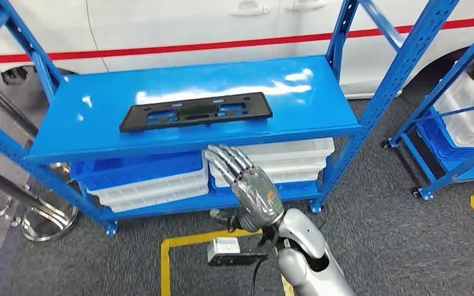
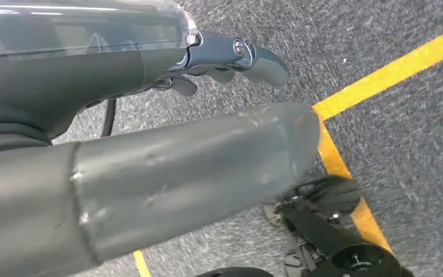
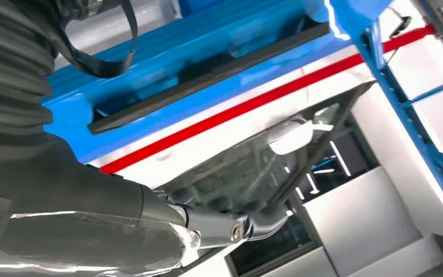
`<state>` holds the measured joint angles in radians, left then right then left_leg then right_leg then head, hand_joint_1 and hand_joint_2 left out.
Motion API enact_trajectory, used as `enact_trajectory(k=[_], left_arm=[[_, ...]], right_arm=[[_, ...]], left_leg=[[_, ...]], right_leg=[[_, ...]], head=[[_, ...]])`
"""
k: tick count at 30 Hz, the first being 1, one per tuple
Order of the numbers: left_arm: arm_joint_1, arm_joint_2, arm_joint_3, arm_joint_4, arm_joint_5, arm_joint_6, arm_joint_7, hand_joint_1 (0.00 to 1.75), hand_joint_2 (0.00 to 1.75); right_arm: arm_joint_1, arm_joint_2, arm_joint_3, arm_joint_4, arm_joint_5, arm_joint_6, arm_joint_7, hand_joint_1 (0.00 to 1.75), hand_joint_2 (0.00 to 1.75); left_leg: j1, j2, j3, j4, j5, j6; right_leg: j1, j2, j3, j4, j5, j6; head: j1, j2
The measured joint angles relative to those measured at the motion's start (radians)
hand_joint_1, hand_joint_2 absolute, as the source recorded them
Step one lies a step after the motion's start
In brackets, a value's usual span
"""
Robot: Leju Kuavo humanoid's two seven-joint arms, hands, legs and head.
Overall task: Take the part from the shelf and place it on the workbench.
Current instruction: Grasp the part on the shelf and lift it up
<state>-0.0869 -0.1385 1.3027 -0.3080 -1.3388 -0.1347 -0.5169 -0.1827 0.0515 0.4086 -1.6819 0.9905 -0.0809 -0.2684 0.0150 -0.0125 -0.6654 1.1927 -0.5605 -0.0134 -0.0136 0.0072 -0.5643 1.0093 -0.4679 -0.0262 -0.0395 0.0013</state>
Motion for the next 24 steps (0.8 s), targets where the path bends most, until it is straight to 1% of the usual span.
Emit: enact_trajectory(k=[1,2,3,4,5,6,7,8,9,10,12,13,14,15,16,17,18,19,20,21,22,23,24], left_arm=[[0.001,0.000,0.000,0.000,0.001,0.001,-0.001,0.00,0.00],[0.002,0.000,0.000,0.000,0.001,0.002,-0.001,0.00,0.00],[0.004,0.000,0.000,0.000,0.002,0.003,-0.002,0.00,0.00],[0.006,0.000,0.000,0.000,0.003,0.004,-0.003,0.00,0.00],[0.008,0.001,0.000,0.000,0.004,0.004,-0.003,0.00,0.00],[0.009,0.001,0.000,0.000,0.007,0.004,-0.005,0.00,0.00],[0.009,0.001,0.000,0.000,0.009,0.003,-0.006,0.00,0.00],[0.009,0.001,0.000,0.000,0.011,0.002,-0.008,0.00,0.00],[0.009,0.001,0.000,0.000,0.013,0.001,-0.010,0.00,0.00],[0.010,0.001,0.000,0.000,0.014,0.000,-0.011,0.00,0.00],[0.013,0.001,0.000,0.000,0.016,-0.002,-0.012,0.00,0.00],[0.013,0.001,0.000,0.000,0.017,-0.004,-0.012,0.00,0.00],[0.012,0.001,0.000,0.000,0.018,-0.006,-0.012,0.00,0.00],[0.012,0.001,0.000,0.000,0.020,-0.008,-0.012,0.00,0.00],[0.011,0.001,0.001,0.000,0.024,-0.011,-0.012,0.00,0.00],[0.011,0.001,0.001,0.000,0.029,-0.015,-0.011,0.00,0.00],[0.011,0.002,0.002,0.000,0.036,-0.020,-0.009,0.00,0.00],[0.010,0.003,0.003,0.000,0.042,-0.025,-0.005,0.00,0.00],[0.008,0.004,0.004,0.000,0.048,-0.029,0.000,0.00,0.00],[0.006,0.005,0.005,-0.001,0.053,-0.033,0.005,0.00,0.00],[0.003,0.005,0.006,-0.001,0.057,-0.035,0.010,0.00,0.00],[0.002,0.005,0.007,-0.001,0.061,-0.037,0.014,0.00,0.00],[0.000,0.006,0.009,-0.001,0.065,-0.039,0.018,0.00,0.00]], right_arm=[[0.001,0.000,0.000,0.000,-0.001,0.000,0.000,0.00,0.00],[0.003,0.000,0.000,0.000,-0.001,0.000,0.001,0.00,0.00],[0.005,0.000,0.000,0.000,-0.002,-0.001,0.001,0.00,0.00],[0.006,0.000,0.000,0.000,-0.003,-0.001,0.002,0.00,0.00],[0.007,0.000,0.000,0.000,-0.006,-0.001,0.002,0.00,0.00],[0.007,0.001,0.000,0.000,-0.009,-0.001,0.004,0.00,0.00],[0.007,0.001,0.000,0.000,-0.014,0.000,0.007,0.00,0.00],[0.006,0.002,0.000,0.000,-0.018,0.003,0.013,0.00,0.00],[0.006,0.002,0.000,0.000,-0.021,0.006,0.019,0.00,0.00],[0.006,0.002,-0.001,0.000,-0.024,0.008,0.024,0.00,0.00],[0.005,0.002,-0.001,0.000,-0.028,0.011,0.032,0.00,0.87],[0.004,0.003,-0.002,0.000,-0.031,0.013,0.040,0.00,1.31],[0.002,0.004,-0.004,0.001,-0.035,0.018,0.051,0.00,1.75],[0.001,0.004,-0.008,0.003,-0.038,0.025,0.069,0.00,1.75],[0.000,0.005,-0.012,0.007,-0.040,0.033,0.089,0.00,1.75],[-0.002,0.006,-0.016,0.015,-0.038,0.039,0.110,0.00,1.75],[-0.005,0.006,-0.020,0.027,-0.030,0.043,0.129,0.00,1.75],[-0.010,0.007,-0.023,0.041,-0.017,0.044,0.145,0.00,1.75],[-0.017,0.009,-0.024,0.057,0.000,0.043,0.161,0.00,1.75],[-0.026,0.010,-0.025,0.072,0.017,0.042,0.174,0.00,1.75],[-0.036,0.011,-0.027,0.087,0.035,0.042,0.186,0.00,1.75],[-0.047,0.013,-0.029,0.102,0.054,0.042,0.199,0.00,1.75],[-0.059,0.015,-0.031,0.117,0.076,0.043,0.211,0.00,1.75]], left_leg=[[0.001,0.002,-0.018,0.037,-0.013,-0.002],[0.001,0.003,-0.029,0.060,-0.018,-0.004],[0.002,0.005,-0.046,0.095,-0.024,-0.007],[0.004,0.006,-0.043,0.091,-0.009,-0.009],[0.005,0.007,-0.020,0.046,0.022,-0.009],[0.006,0.009,0.016,-0.026,0.058,-0.008],[0.005,0.012,0.051,-0.095,0.083,-0.005],[0.003,0.013,0.076,-0.145,0.097,0.000],[0.001,0.014,0.088,-0.171,0.101,0.005],[-0.002,0.013,0.090,-0.176,0.097,0.011],[-0.001,0.012,0.090,-0.181,0.102,0.024],[0.001,0.011,0.092,-0.185,0.104,0.031],[0.003,0.011,0.094,-0.189,0.107,0.038],[0.004,0.011,0.095,-0.191,0.108,0.043],[0.003,0.011,0.095,-0.191,0.108,0.047],[0.002,0.011,0.095,-0.190,0.108,0.048],[0.002,0.010,0.095,-0.190,0.107,0.049],[0.001,0.008,0.095,-0.189,0.107,0.049],[0.001,0.007,0.096,-0.187,0.106,0.048],[0.001,0.005,0.097,-0.185,0.104,0.047],[0.000,0.003,0.097,-0.183,0.102,0.044],[-0.001,0.002,0.095,-0.179,0.099,0.040],[-0.003,0.001,0.092,-0.176,0.098,0.036]], right_leg=[[0.000,-0.004,0.000,0.000,-0.001,-0.001],[0.000,-0.007,0.000,0.000,-0.001,-0.001],[0.001,-0.012,0.000,0.001,-0.002,-0.001],[0.001,-0.016,0.001,0.002,-0.003,0.000],[0.000,-0.017,0.002,0.003,-0.005,0.002],[0.000,-0.018,0.003,0.005,-0.008,0.005],[0.002,-0.019,0.004,0.009,-0.011,0.009],[0.003,-0.019,0.003,0.012,-0.013,0.014],[0.005,-0.019,0.002,0.013,-0.014,0.018],[0.007,-0.020,0.001,0.013,-0.014,0.023],[0.006,-0.020,0.003,0.013,-0.016,0.033],[0.005,-0.019,-0.001,0.025,-0.027,0.038],[0.004,-0.017,-0.014,0.056,-0.047,0.042],[0.002,-0.015,-0.039,0.109,-0.077,0.045],[0.001,-0.013,-0.072,0.176,-0.110,0.047],[0.001,-0.012,-0.105,0.241,-0.135,0.049],[0.000,-0.012,-0.129,0.285,-0.144,0.050],[0.000,-0.012,-0.137,0.292,-0.131,0.050],[0.000,-0.012,-0.126,0.261,-0.101,0.048],[0.001,-0.011,-0.099,0.200,-0.060,0.045],[0.001,-0.009,-0.069,0.133,-0.029,0.040],[0.003,-0.008,-0.044,0.077,-0.008,0.036],[0.005,-0.006,-0.031,0.042,0.001,0.032]], head=[[0.000,0.000],[0.000,0.000],[0.000,0.000],[0.000,0.000],[0.000,0.000],[0.000,0.000],[0.000,0.000],[0.000,0.000],[0.000,0.000],[0.000,0.000],[0.000,0.000],[0.000,0.000],[0.000,0.000],[0.000,0.000],[0.000,0.000],[0.000,0.000],[0.000,0.000],[0.000,0.000],[0.000,0.000],[0.000,0.000],[0.000,0.000],[0.000,0.000],[0.000,0.000]])
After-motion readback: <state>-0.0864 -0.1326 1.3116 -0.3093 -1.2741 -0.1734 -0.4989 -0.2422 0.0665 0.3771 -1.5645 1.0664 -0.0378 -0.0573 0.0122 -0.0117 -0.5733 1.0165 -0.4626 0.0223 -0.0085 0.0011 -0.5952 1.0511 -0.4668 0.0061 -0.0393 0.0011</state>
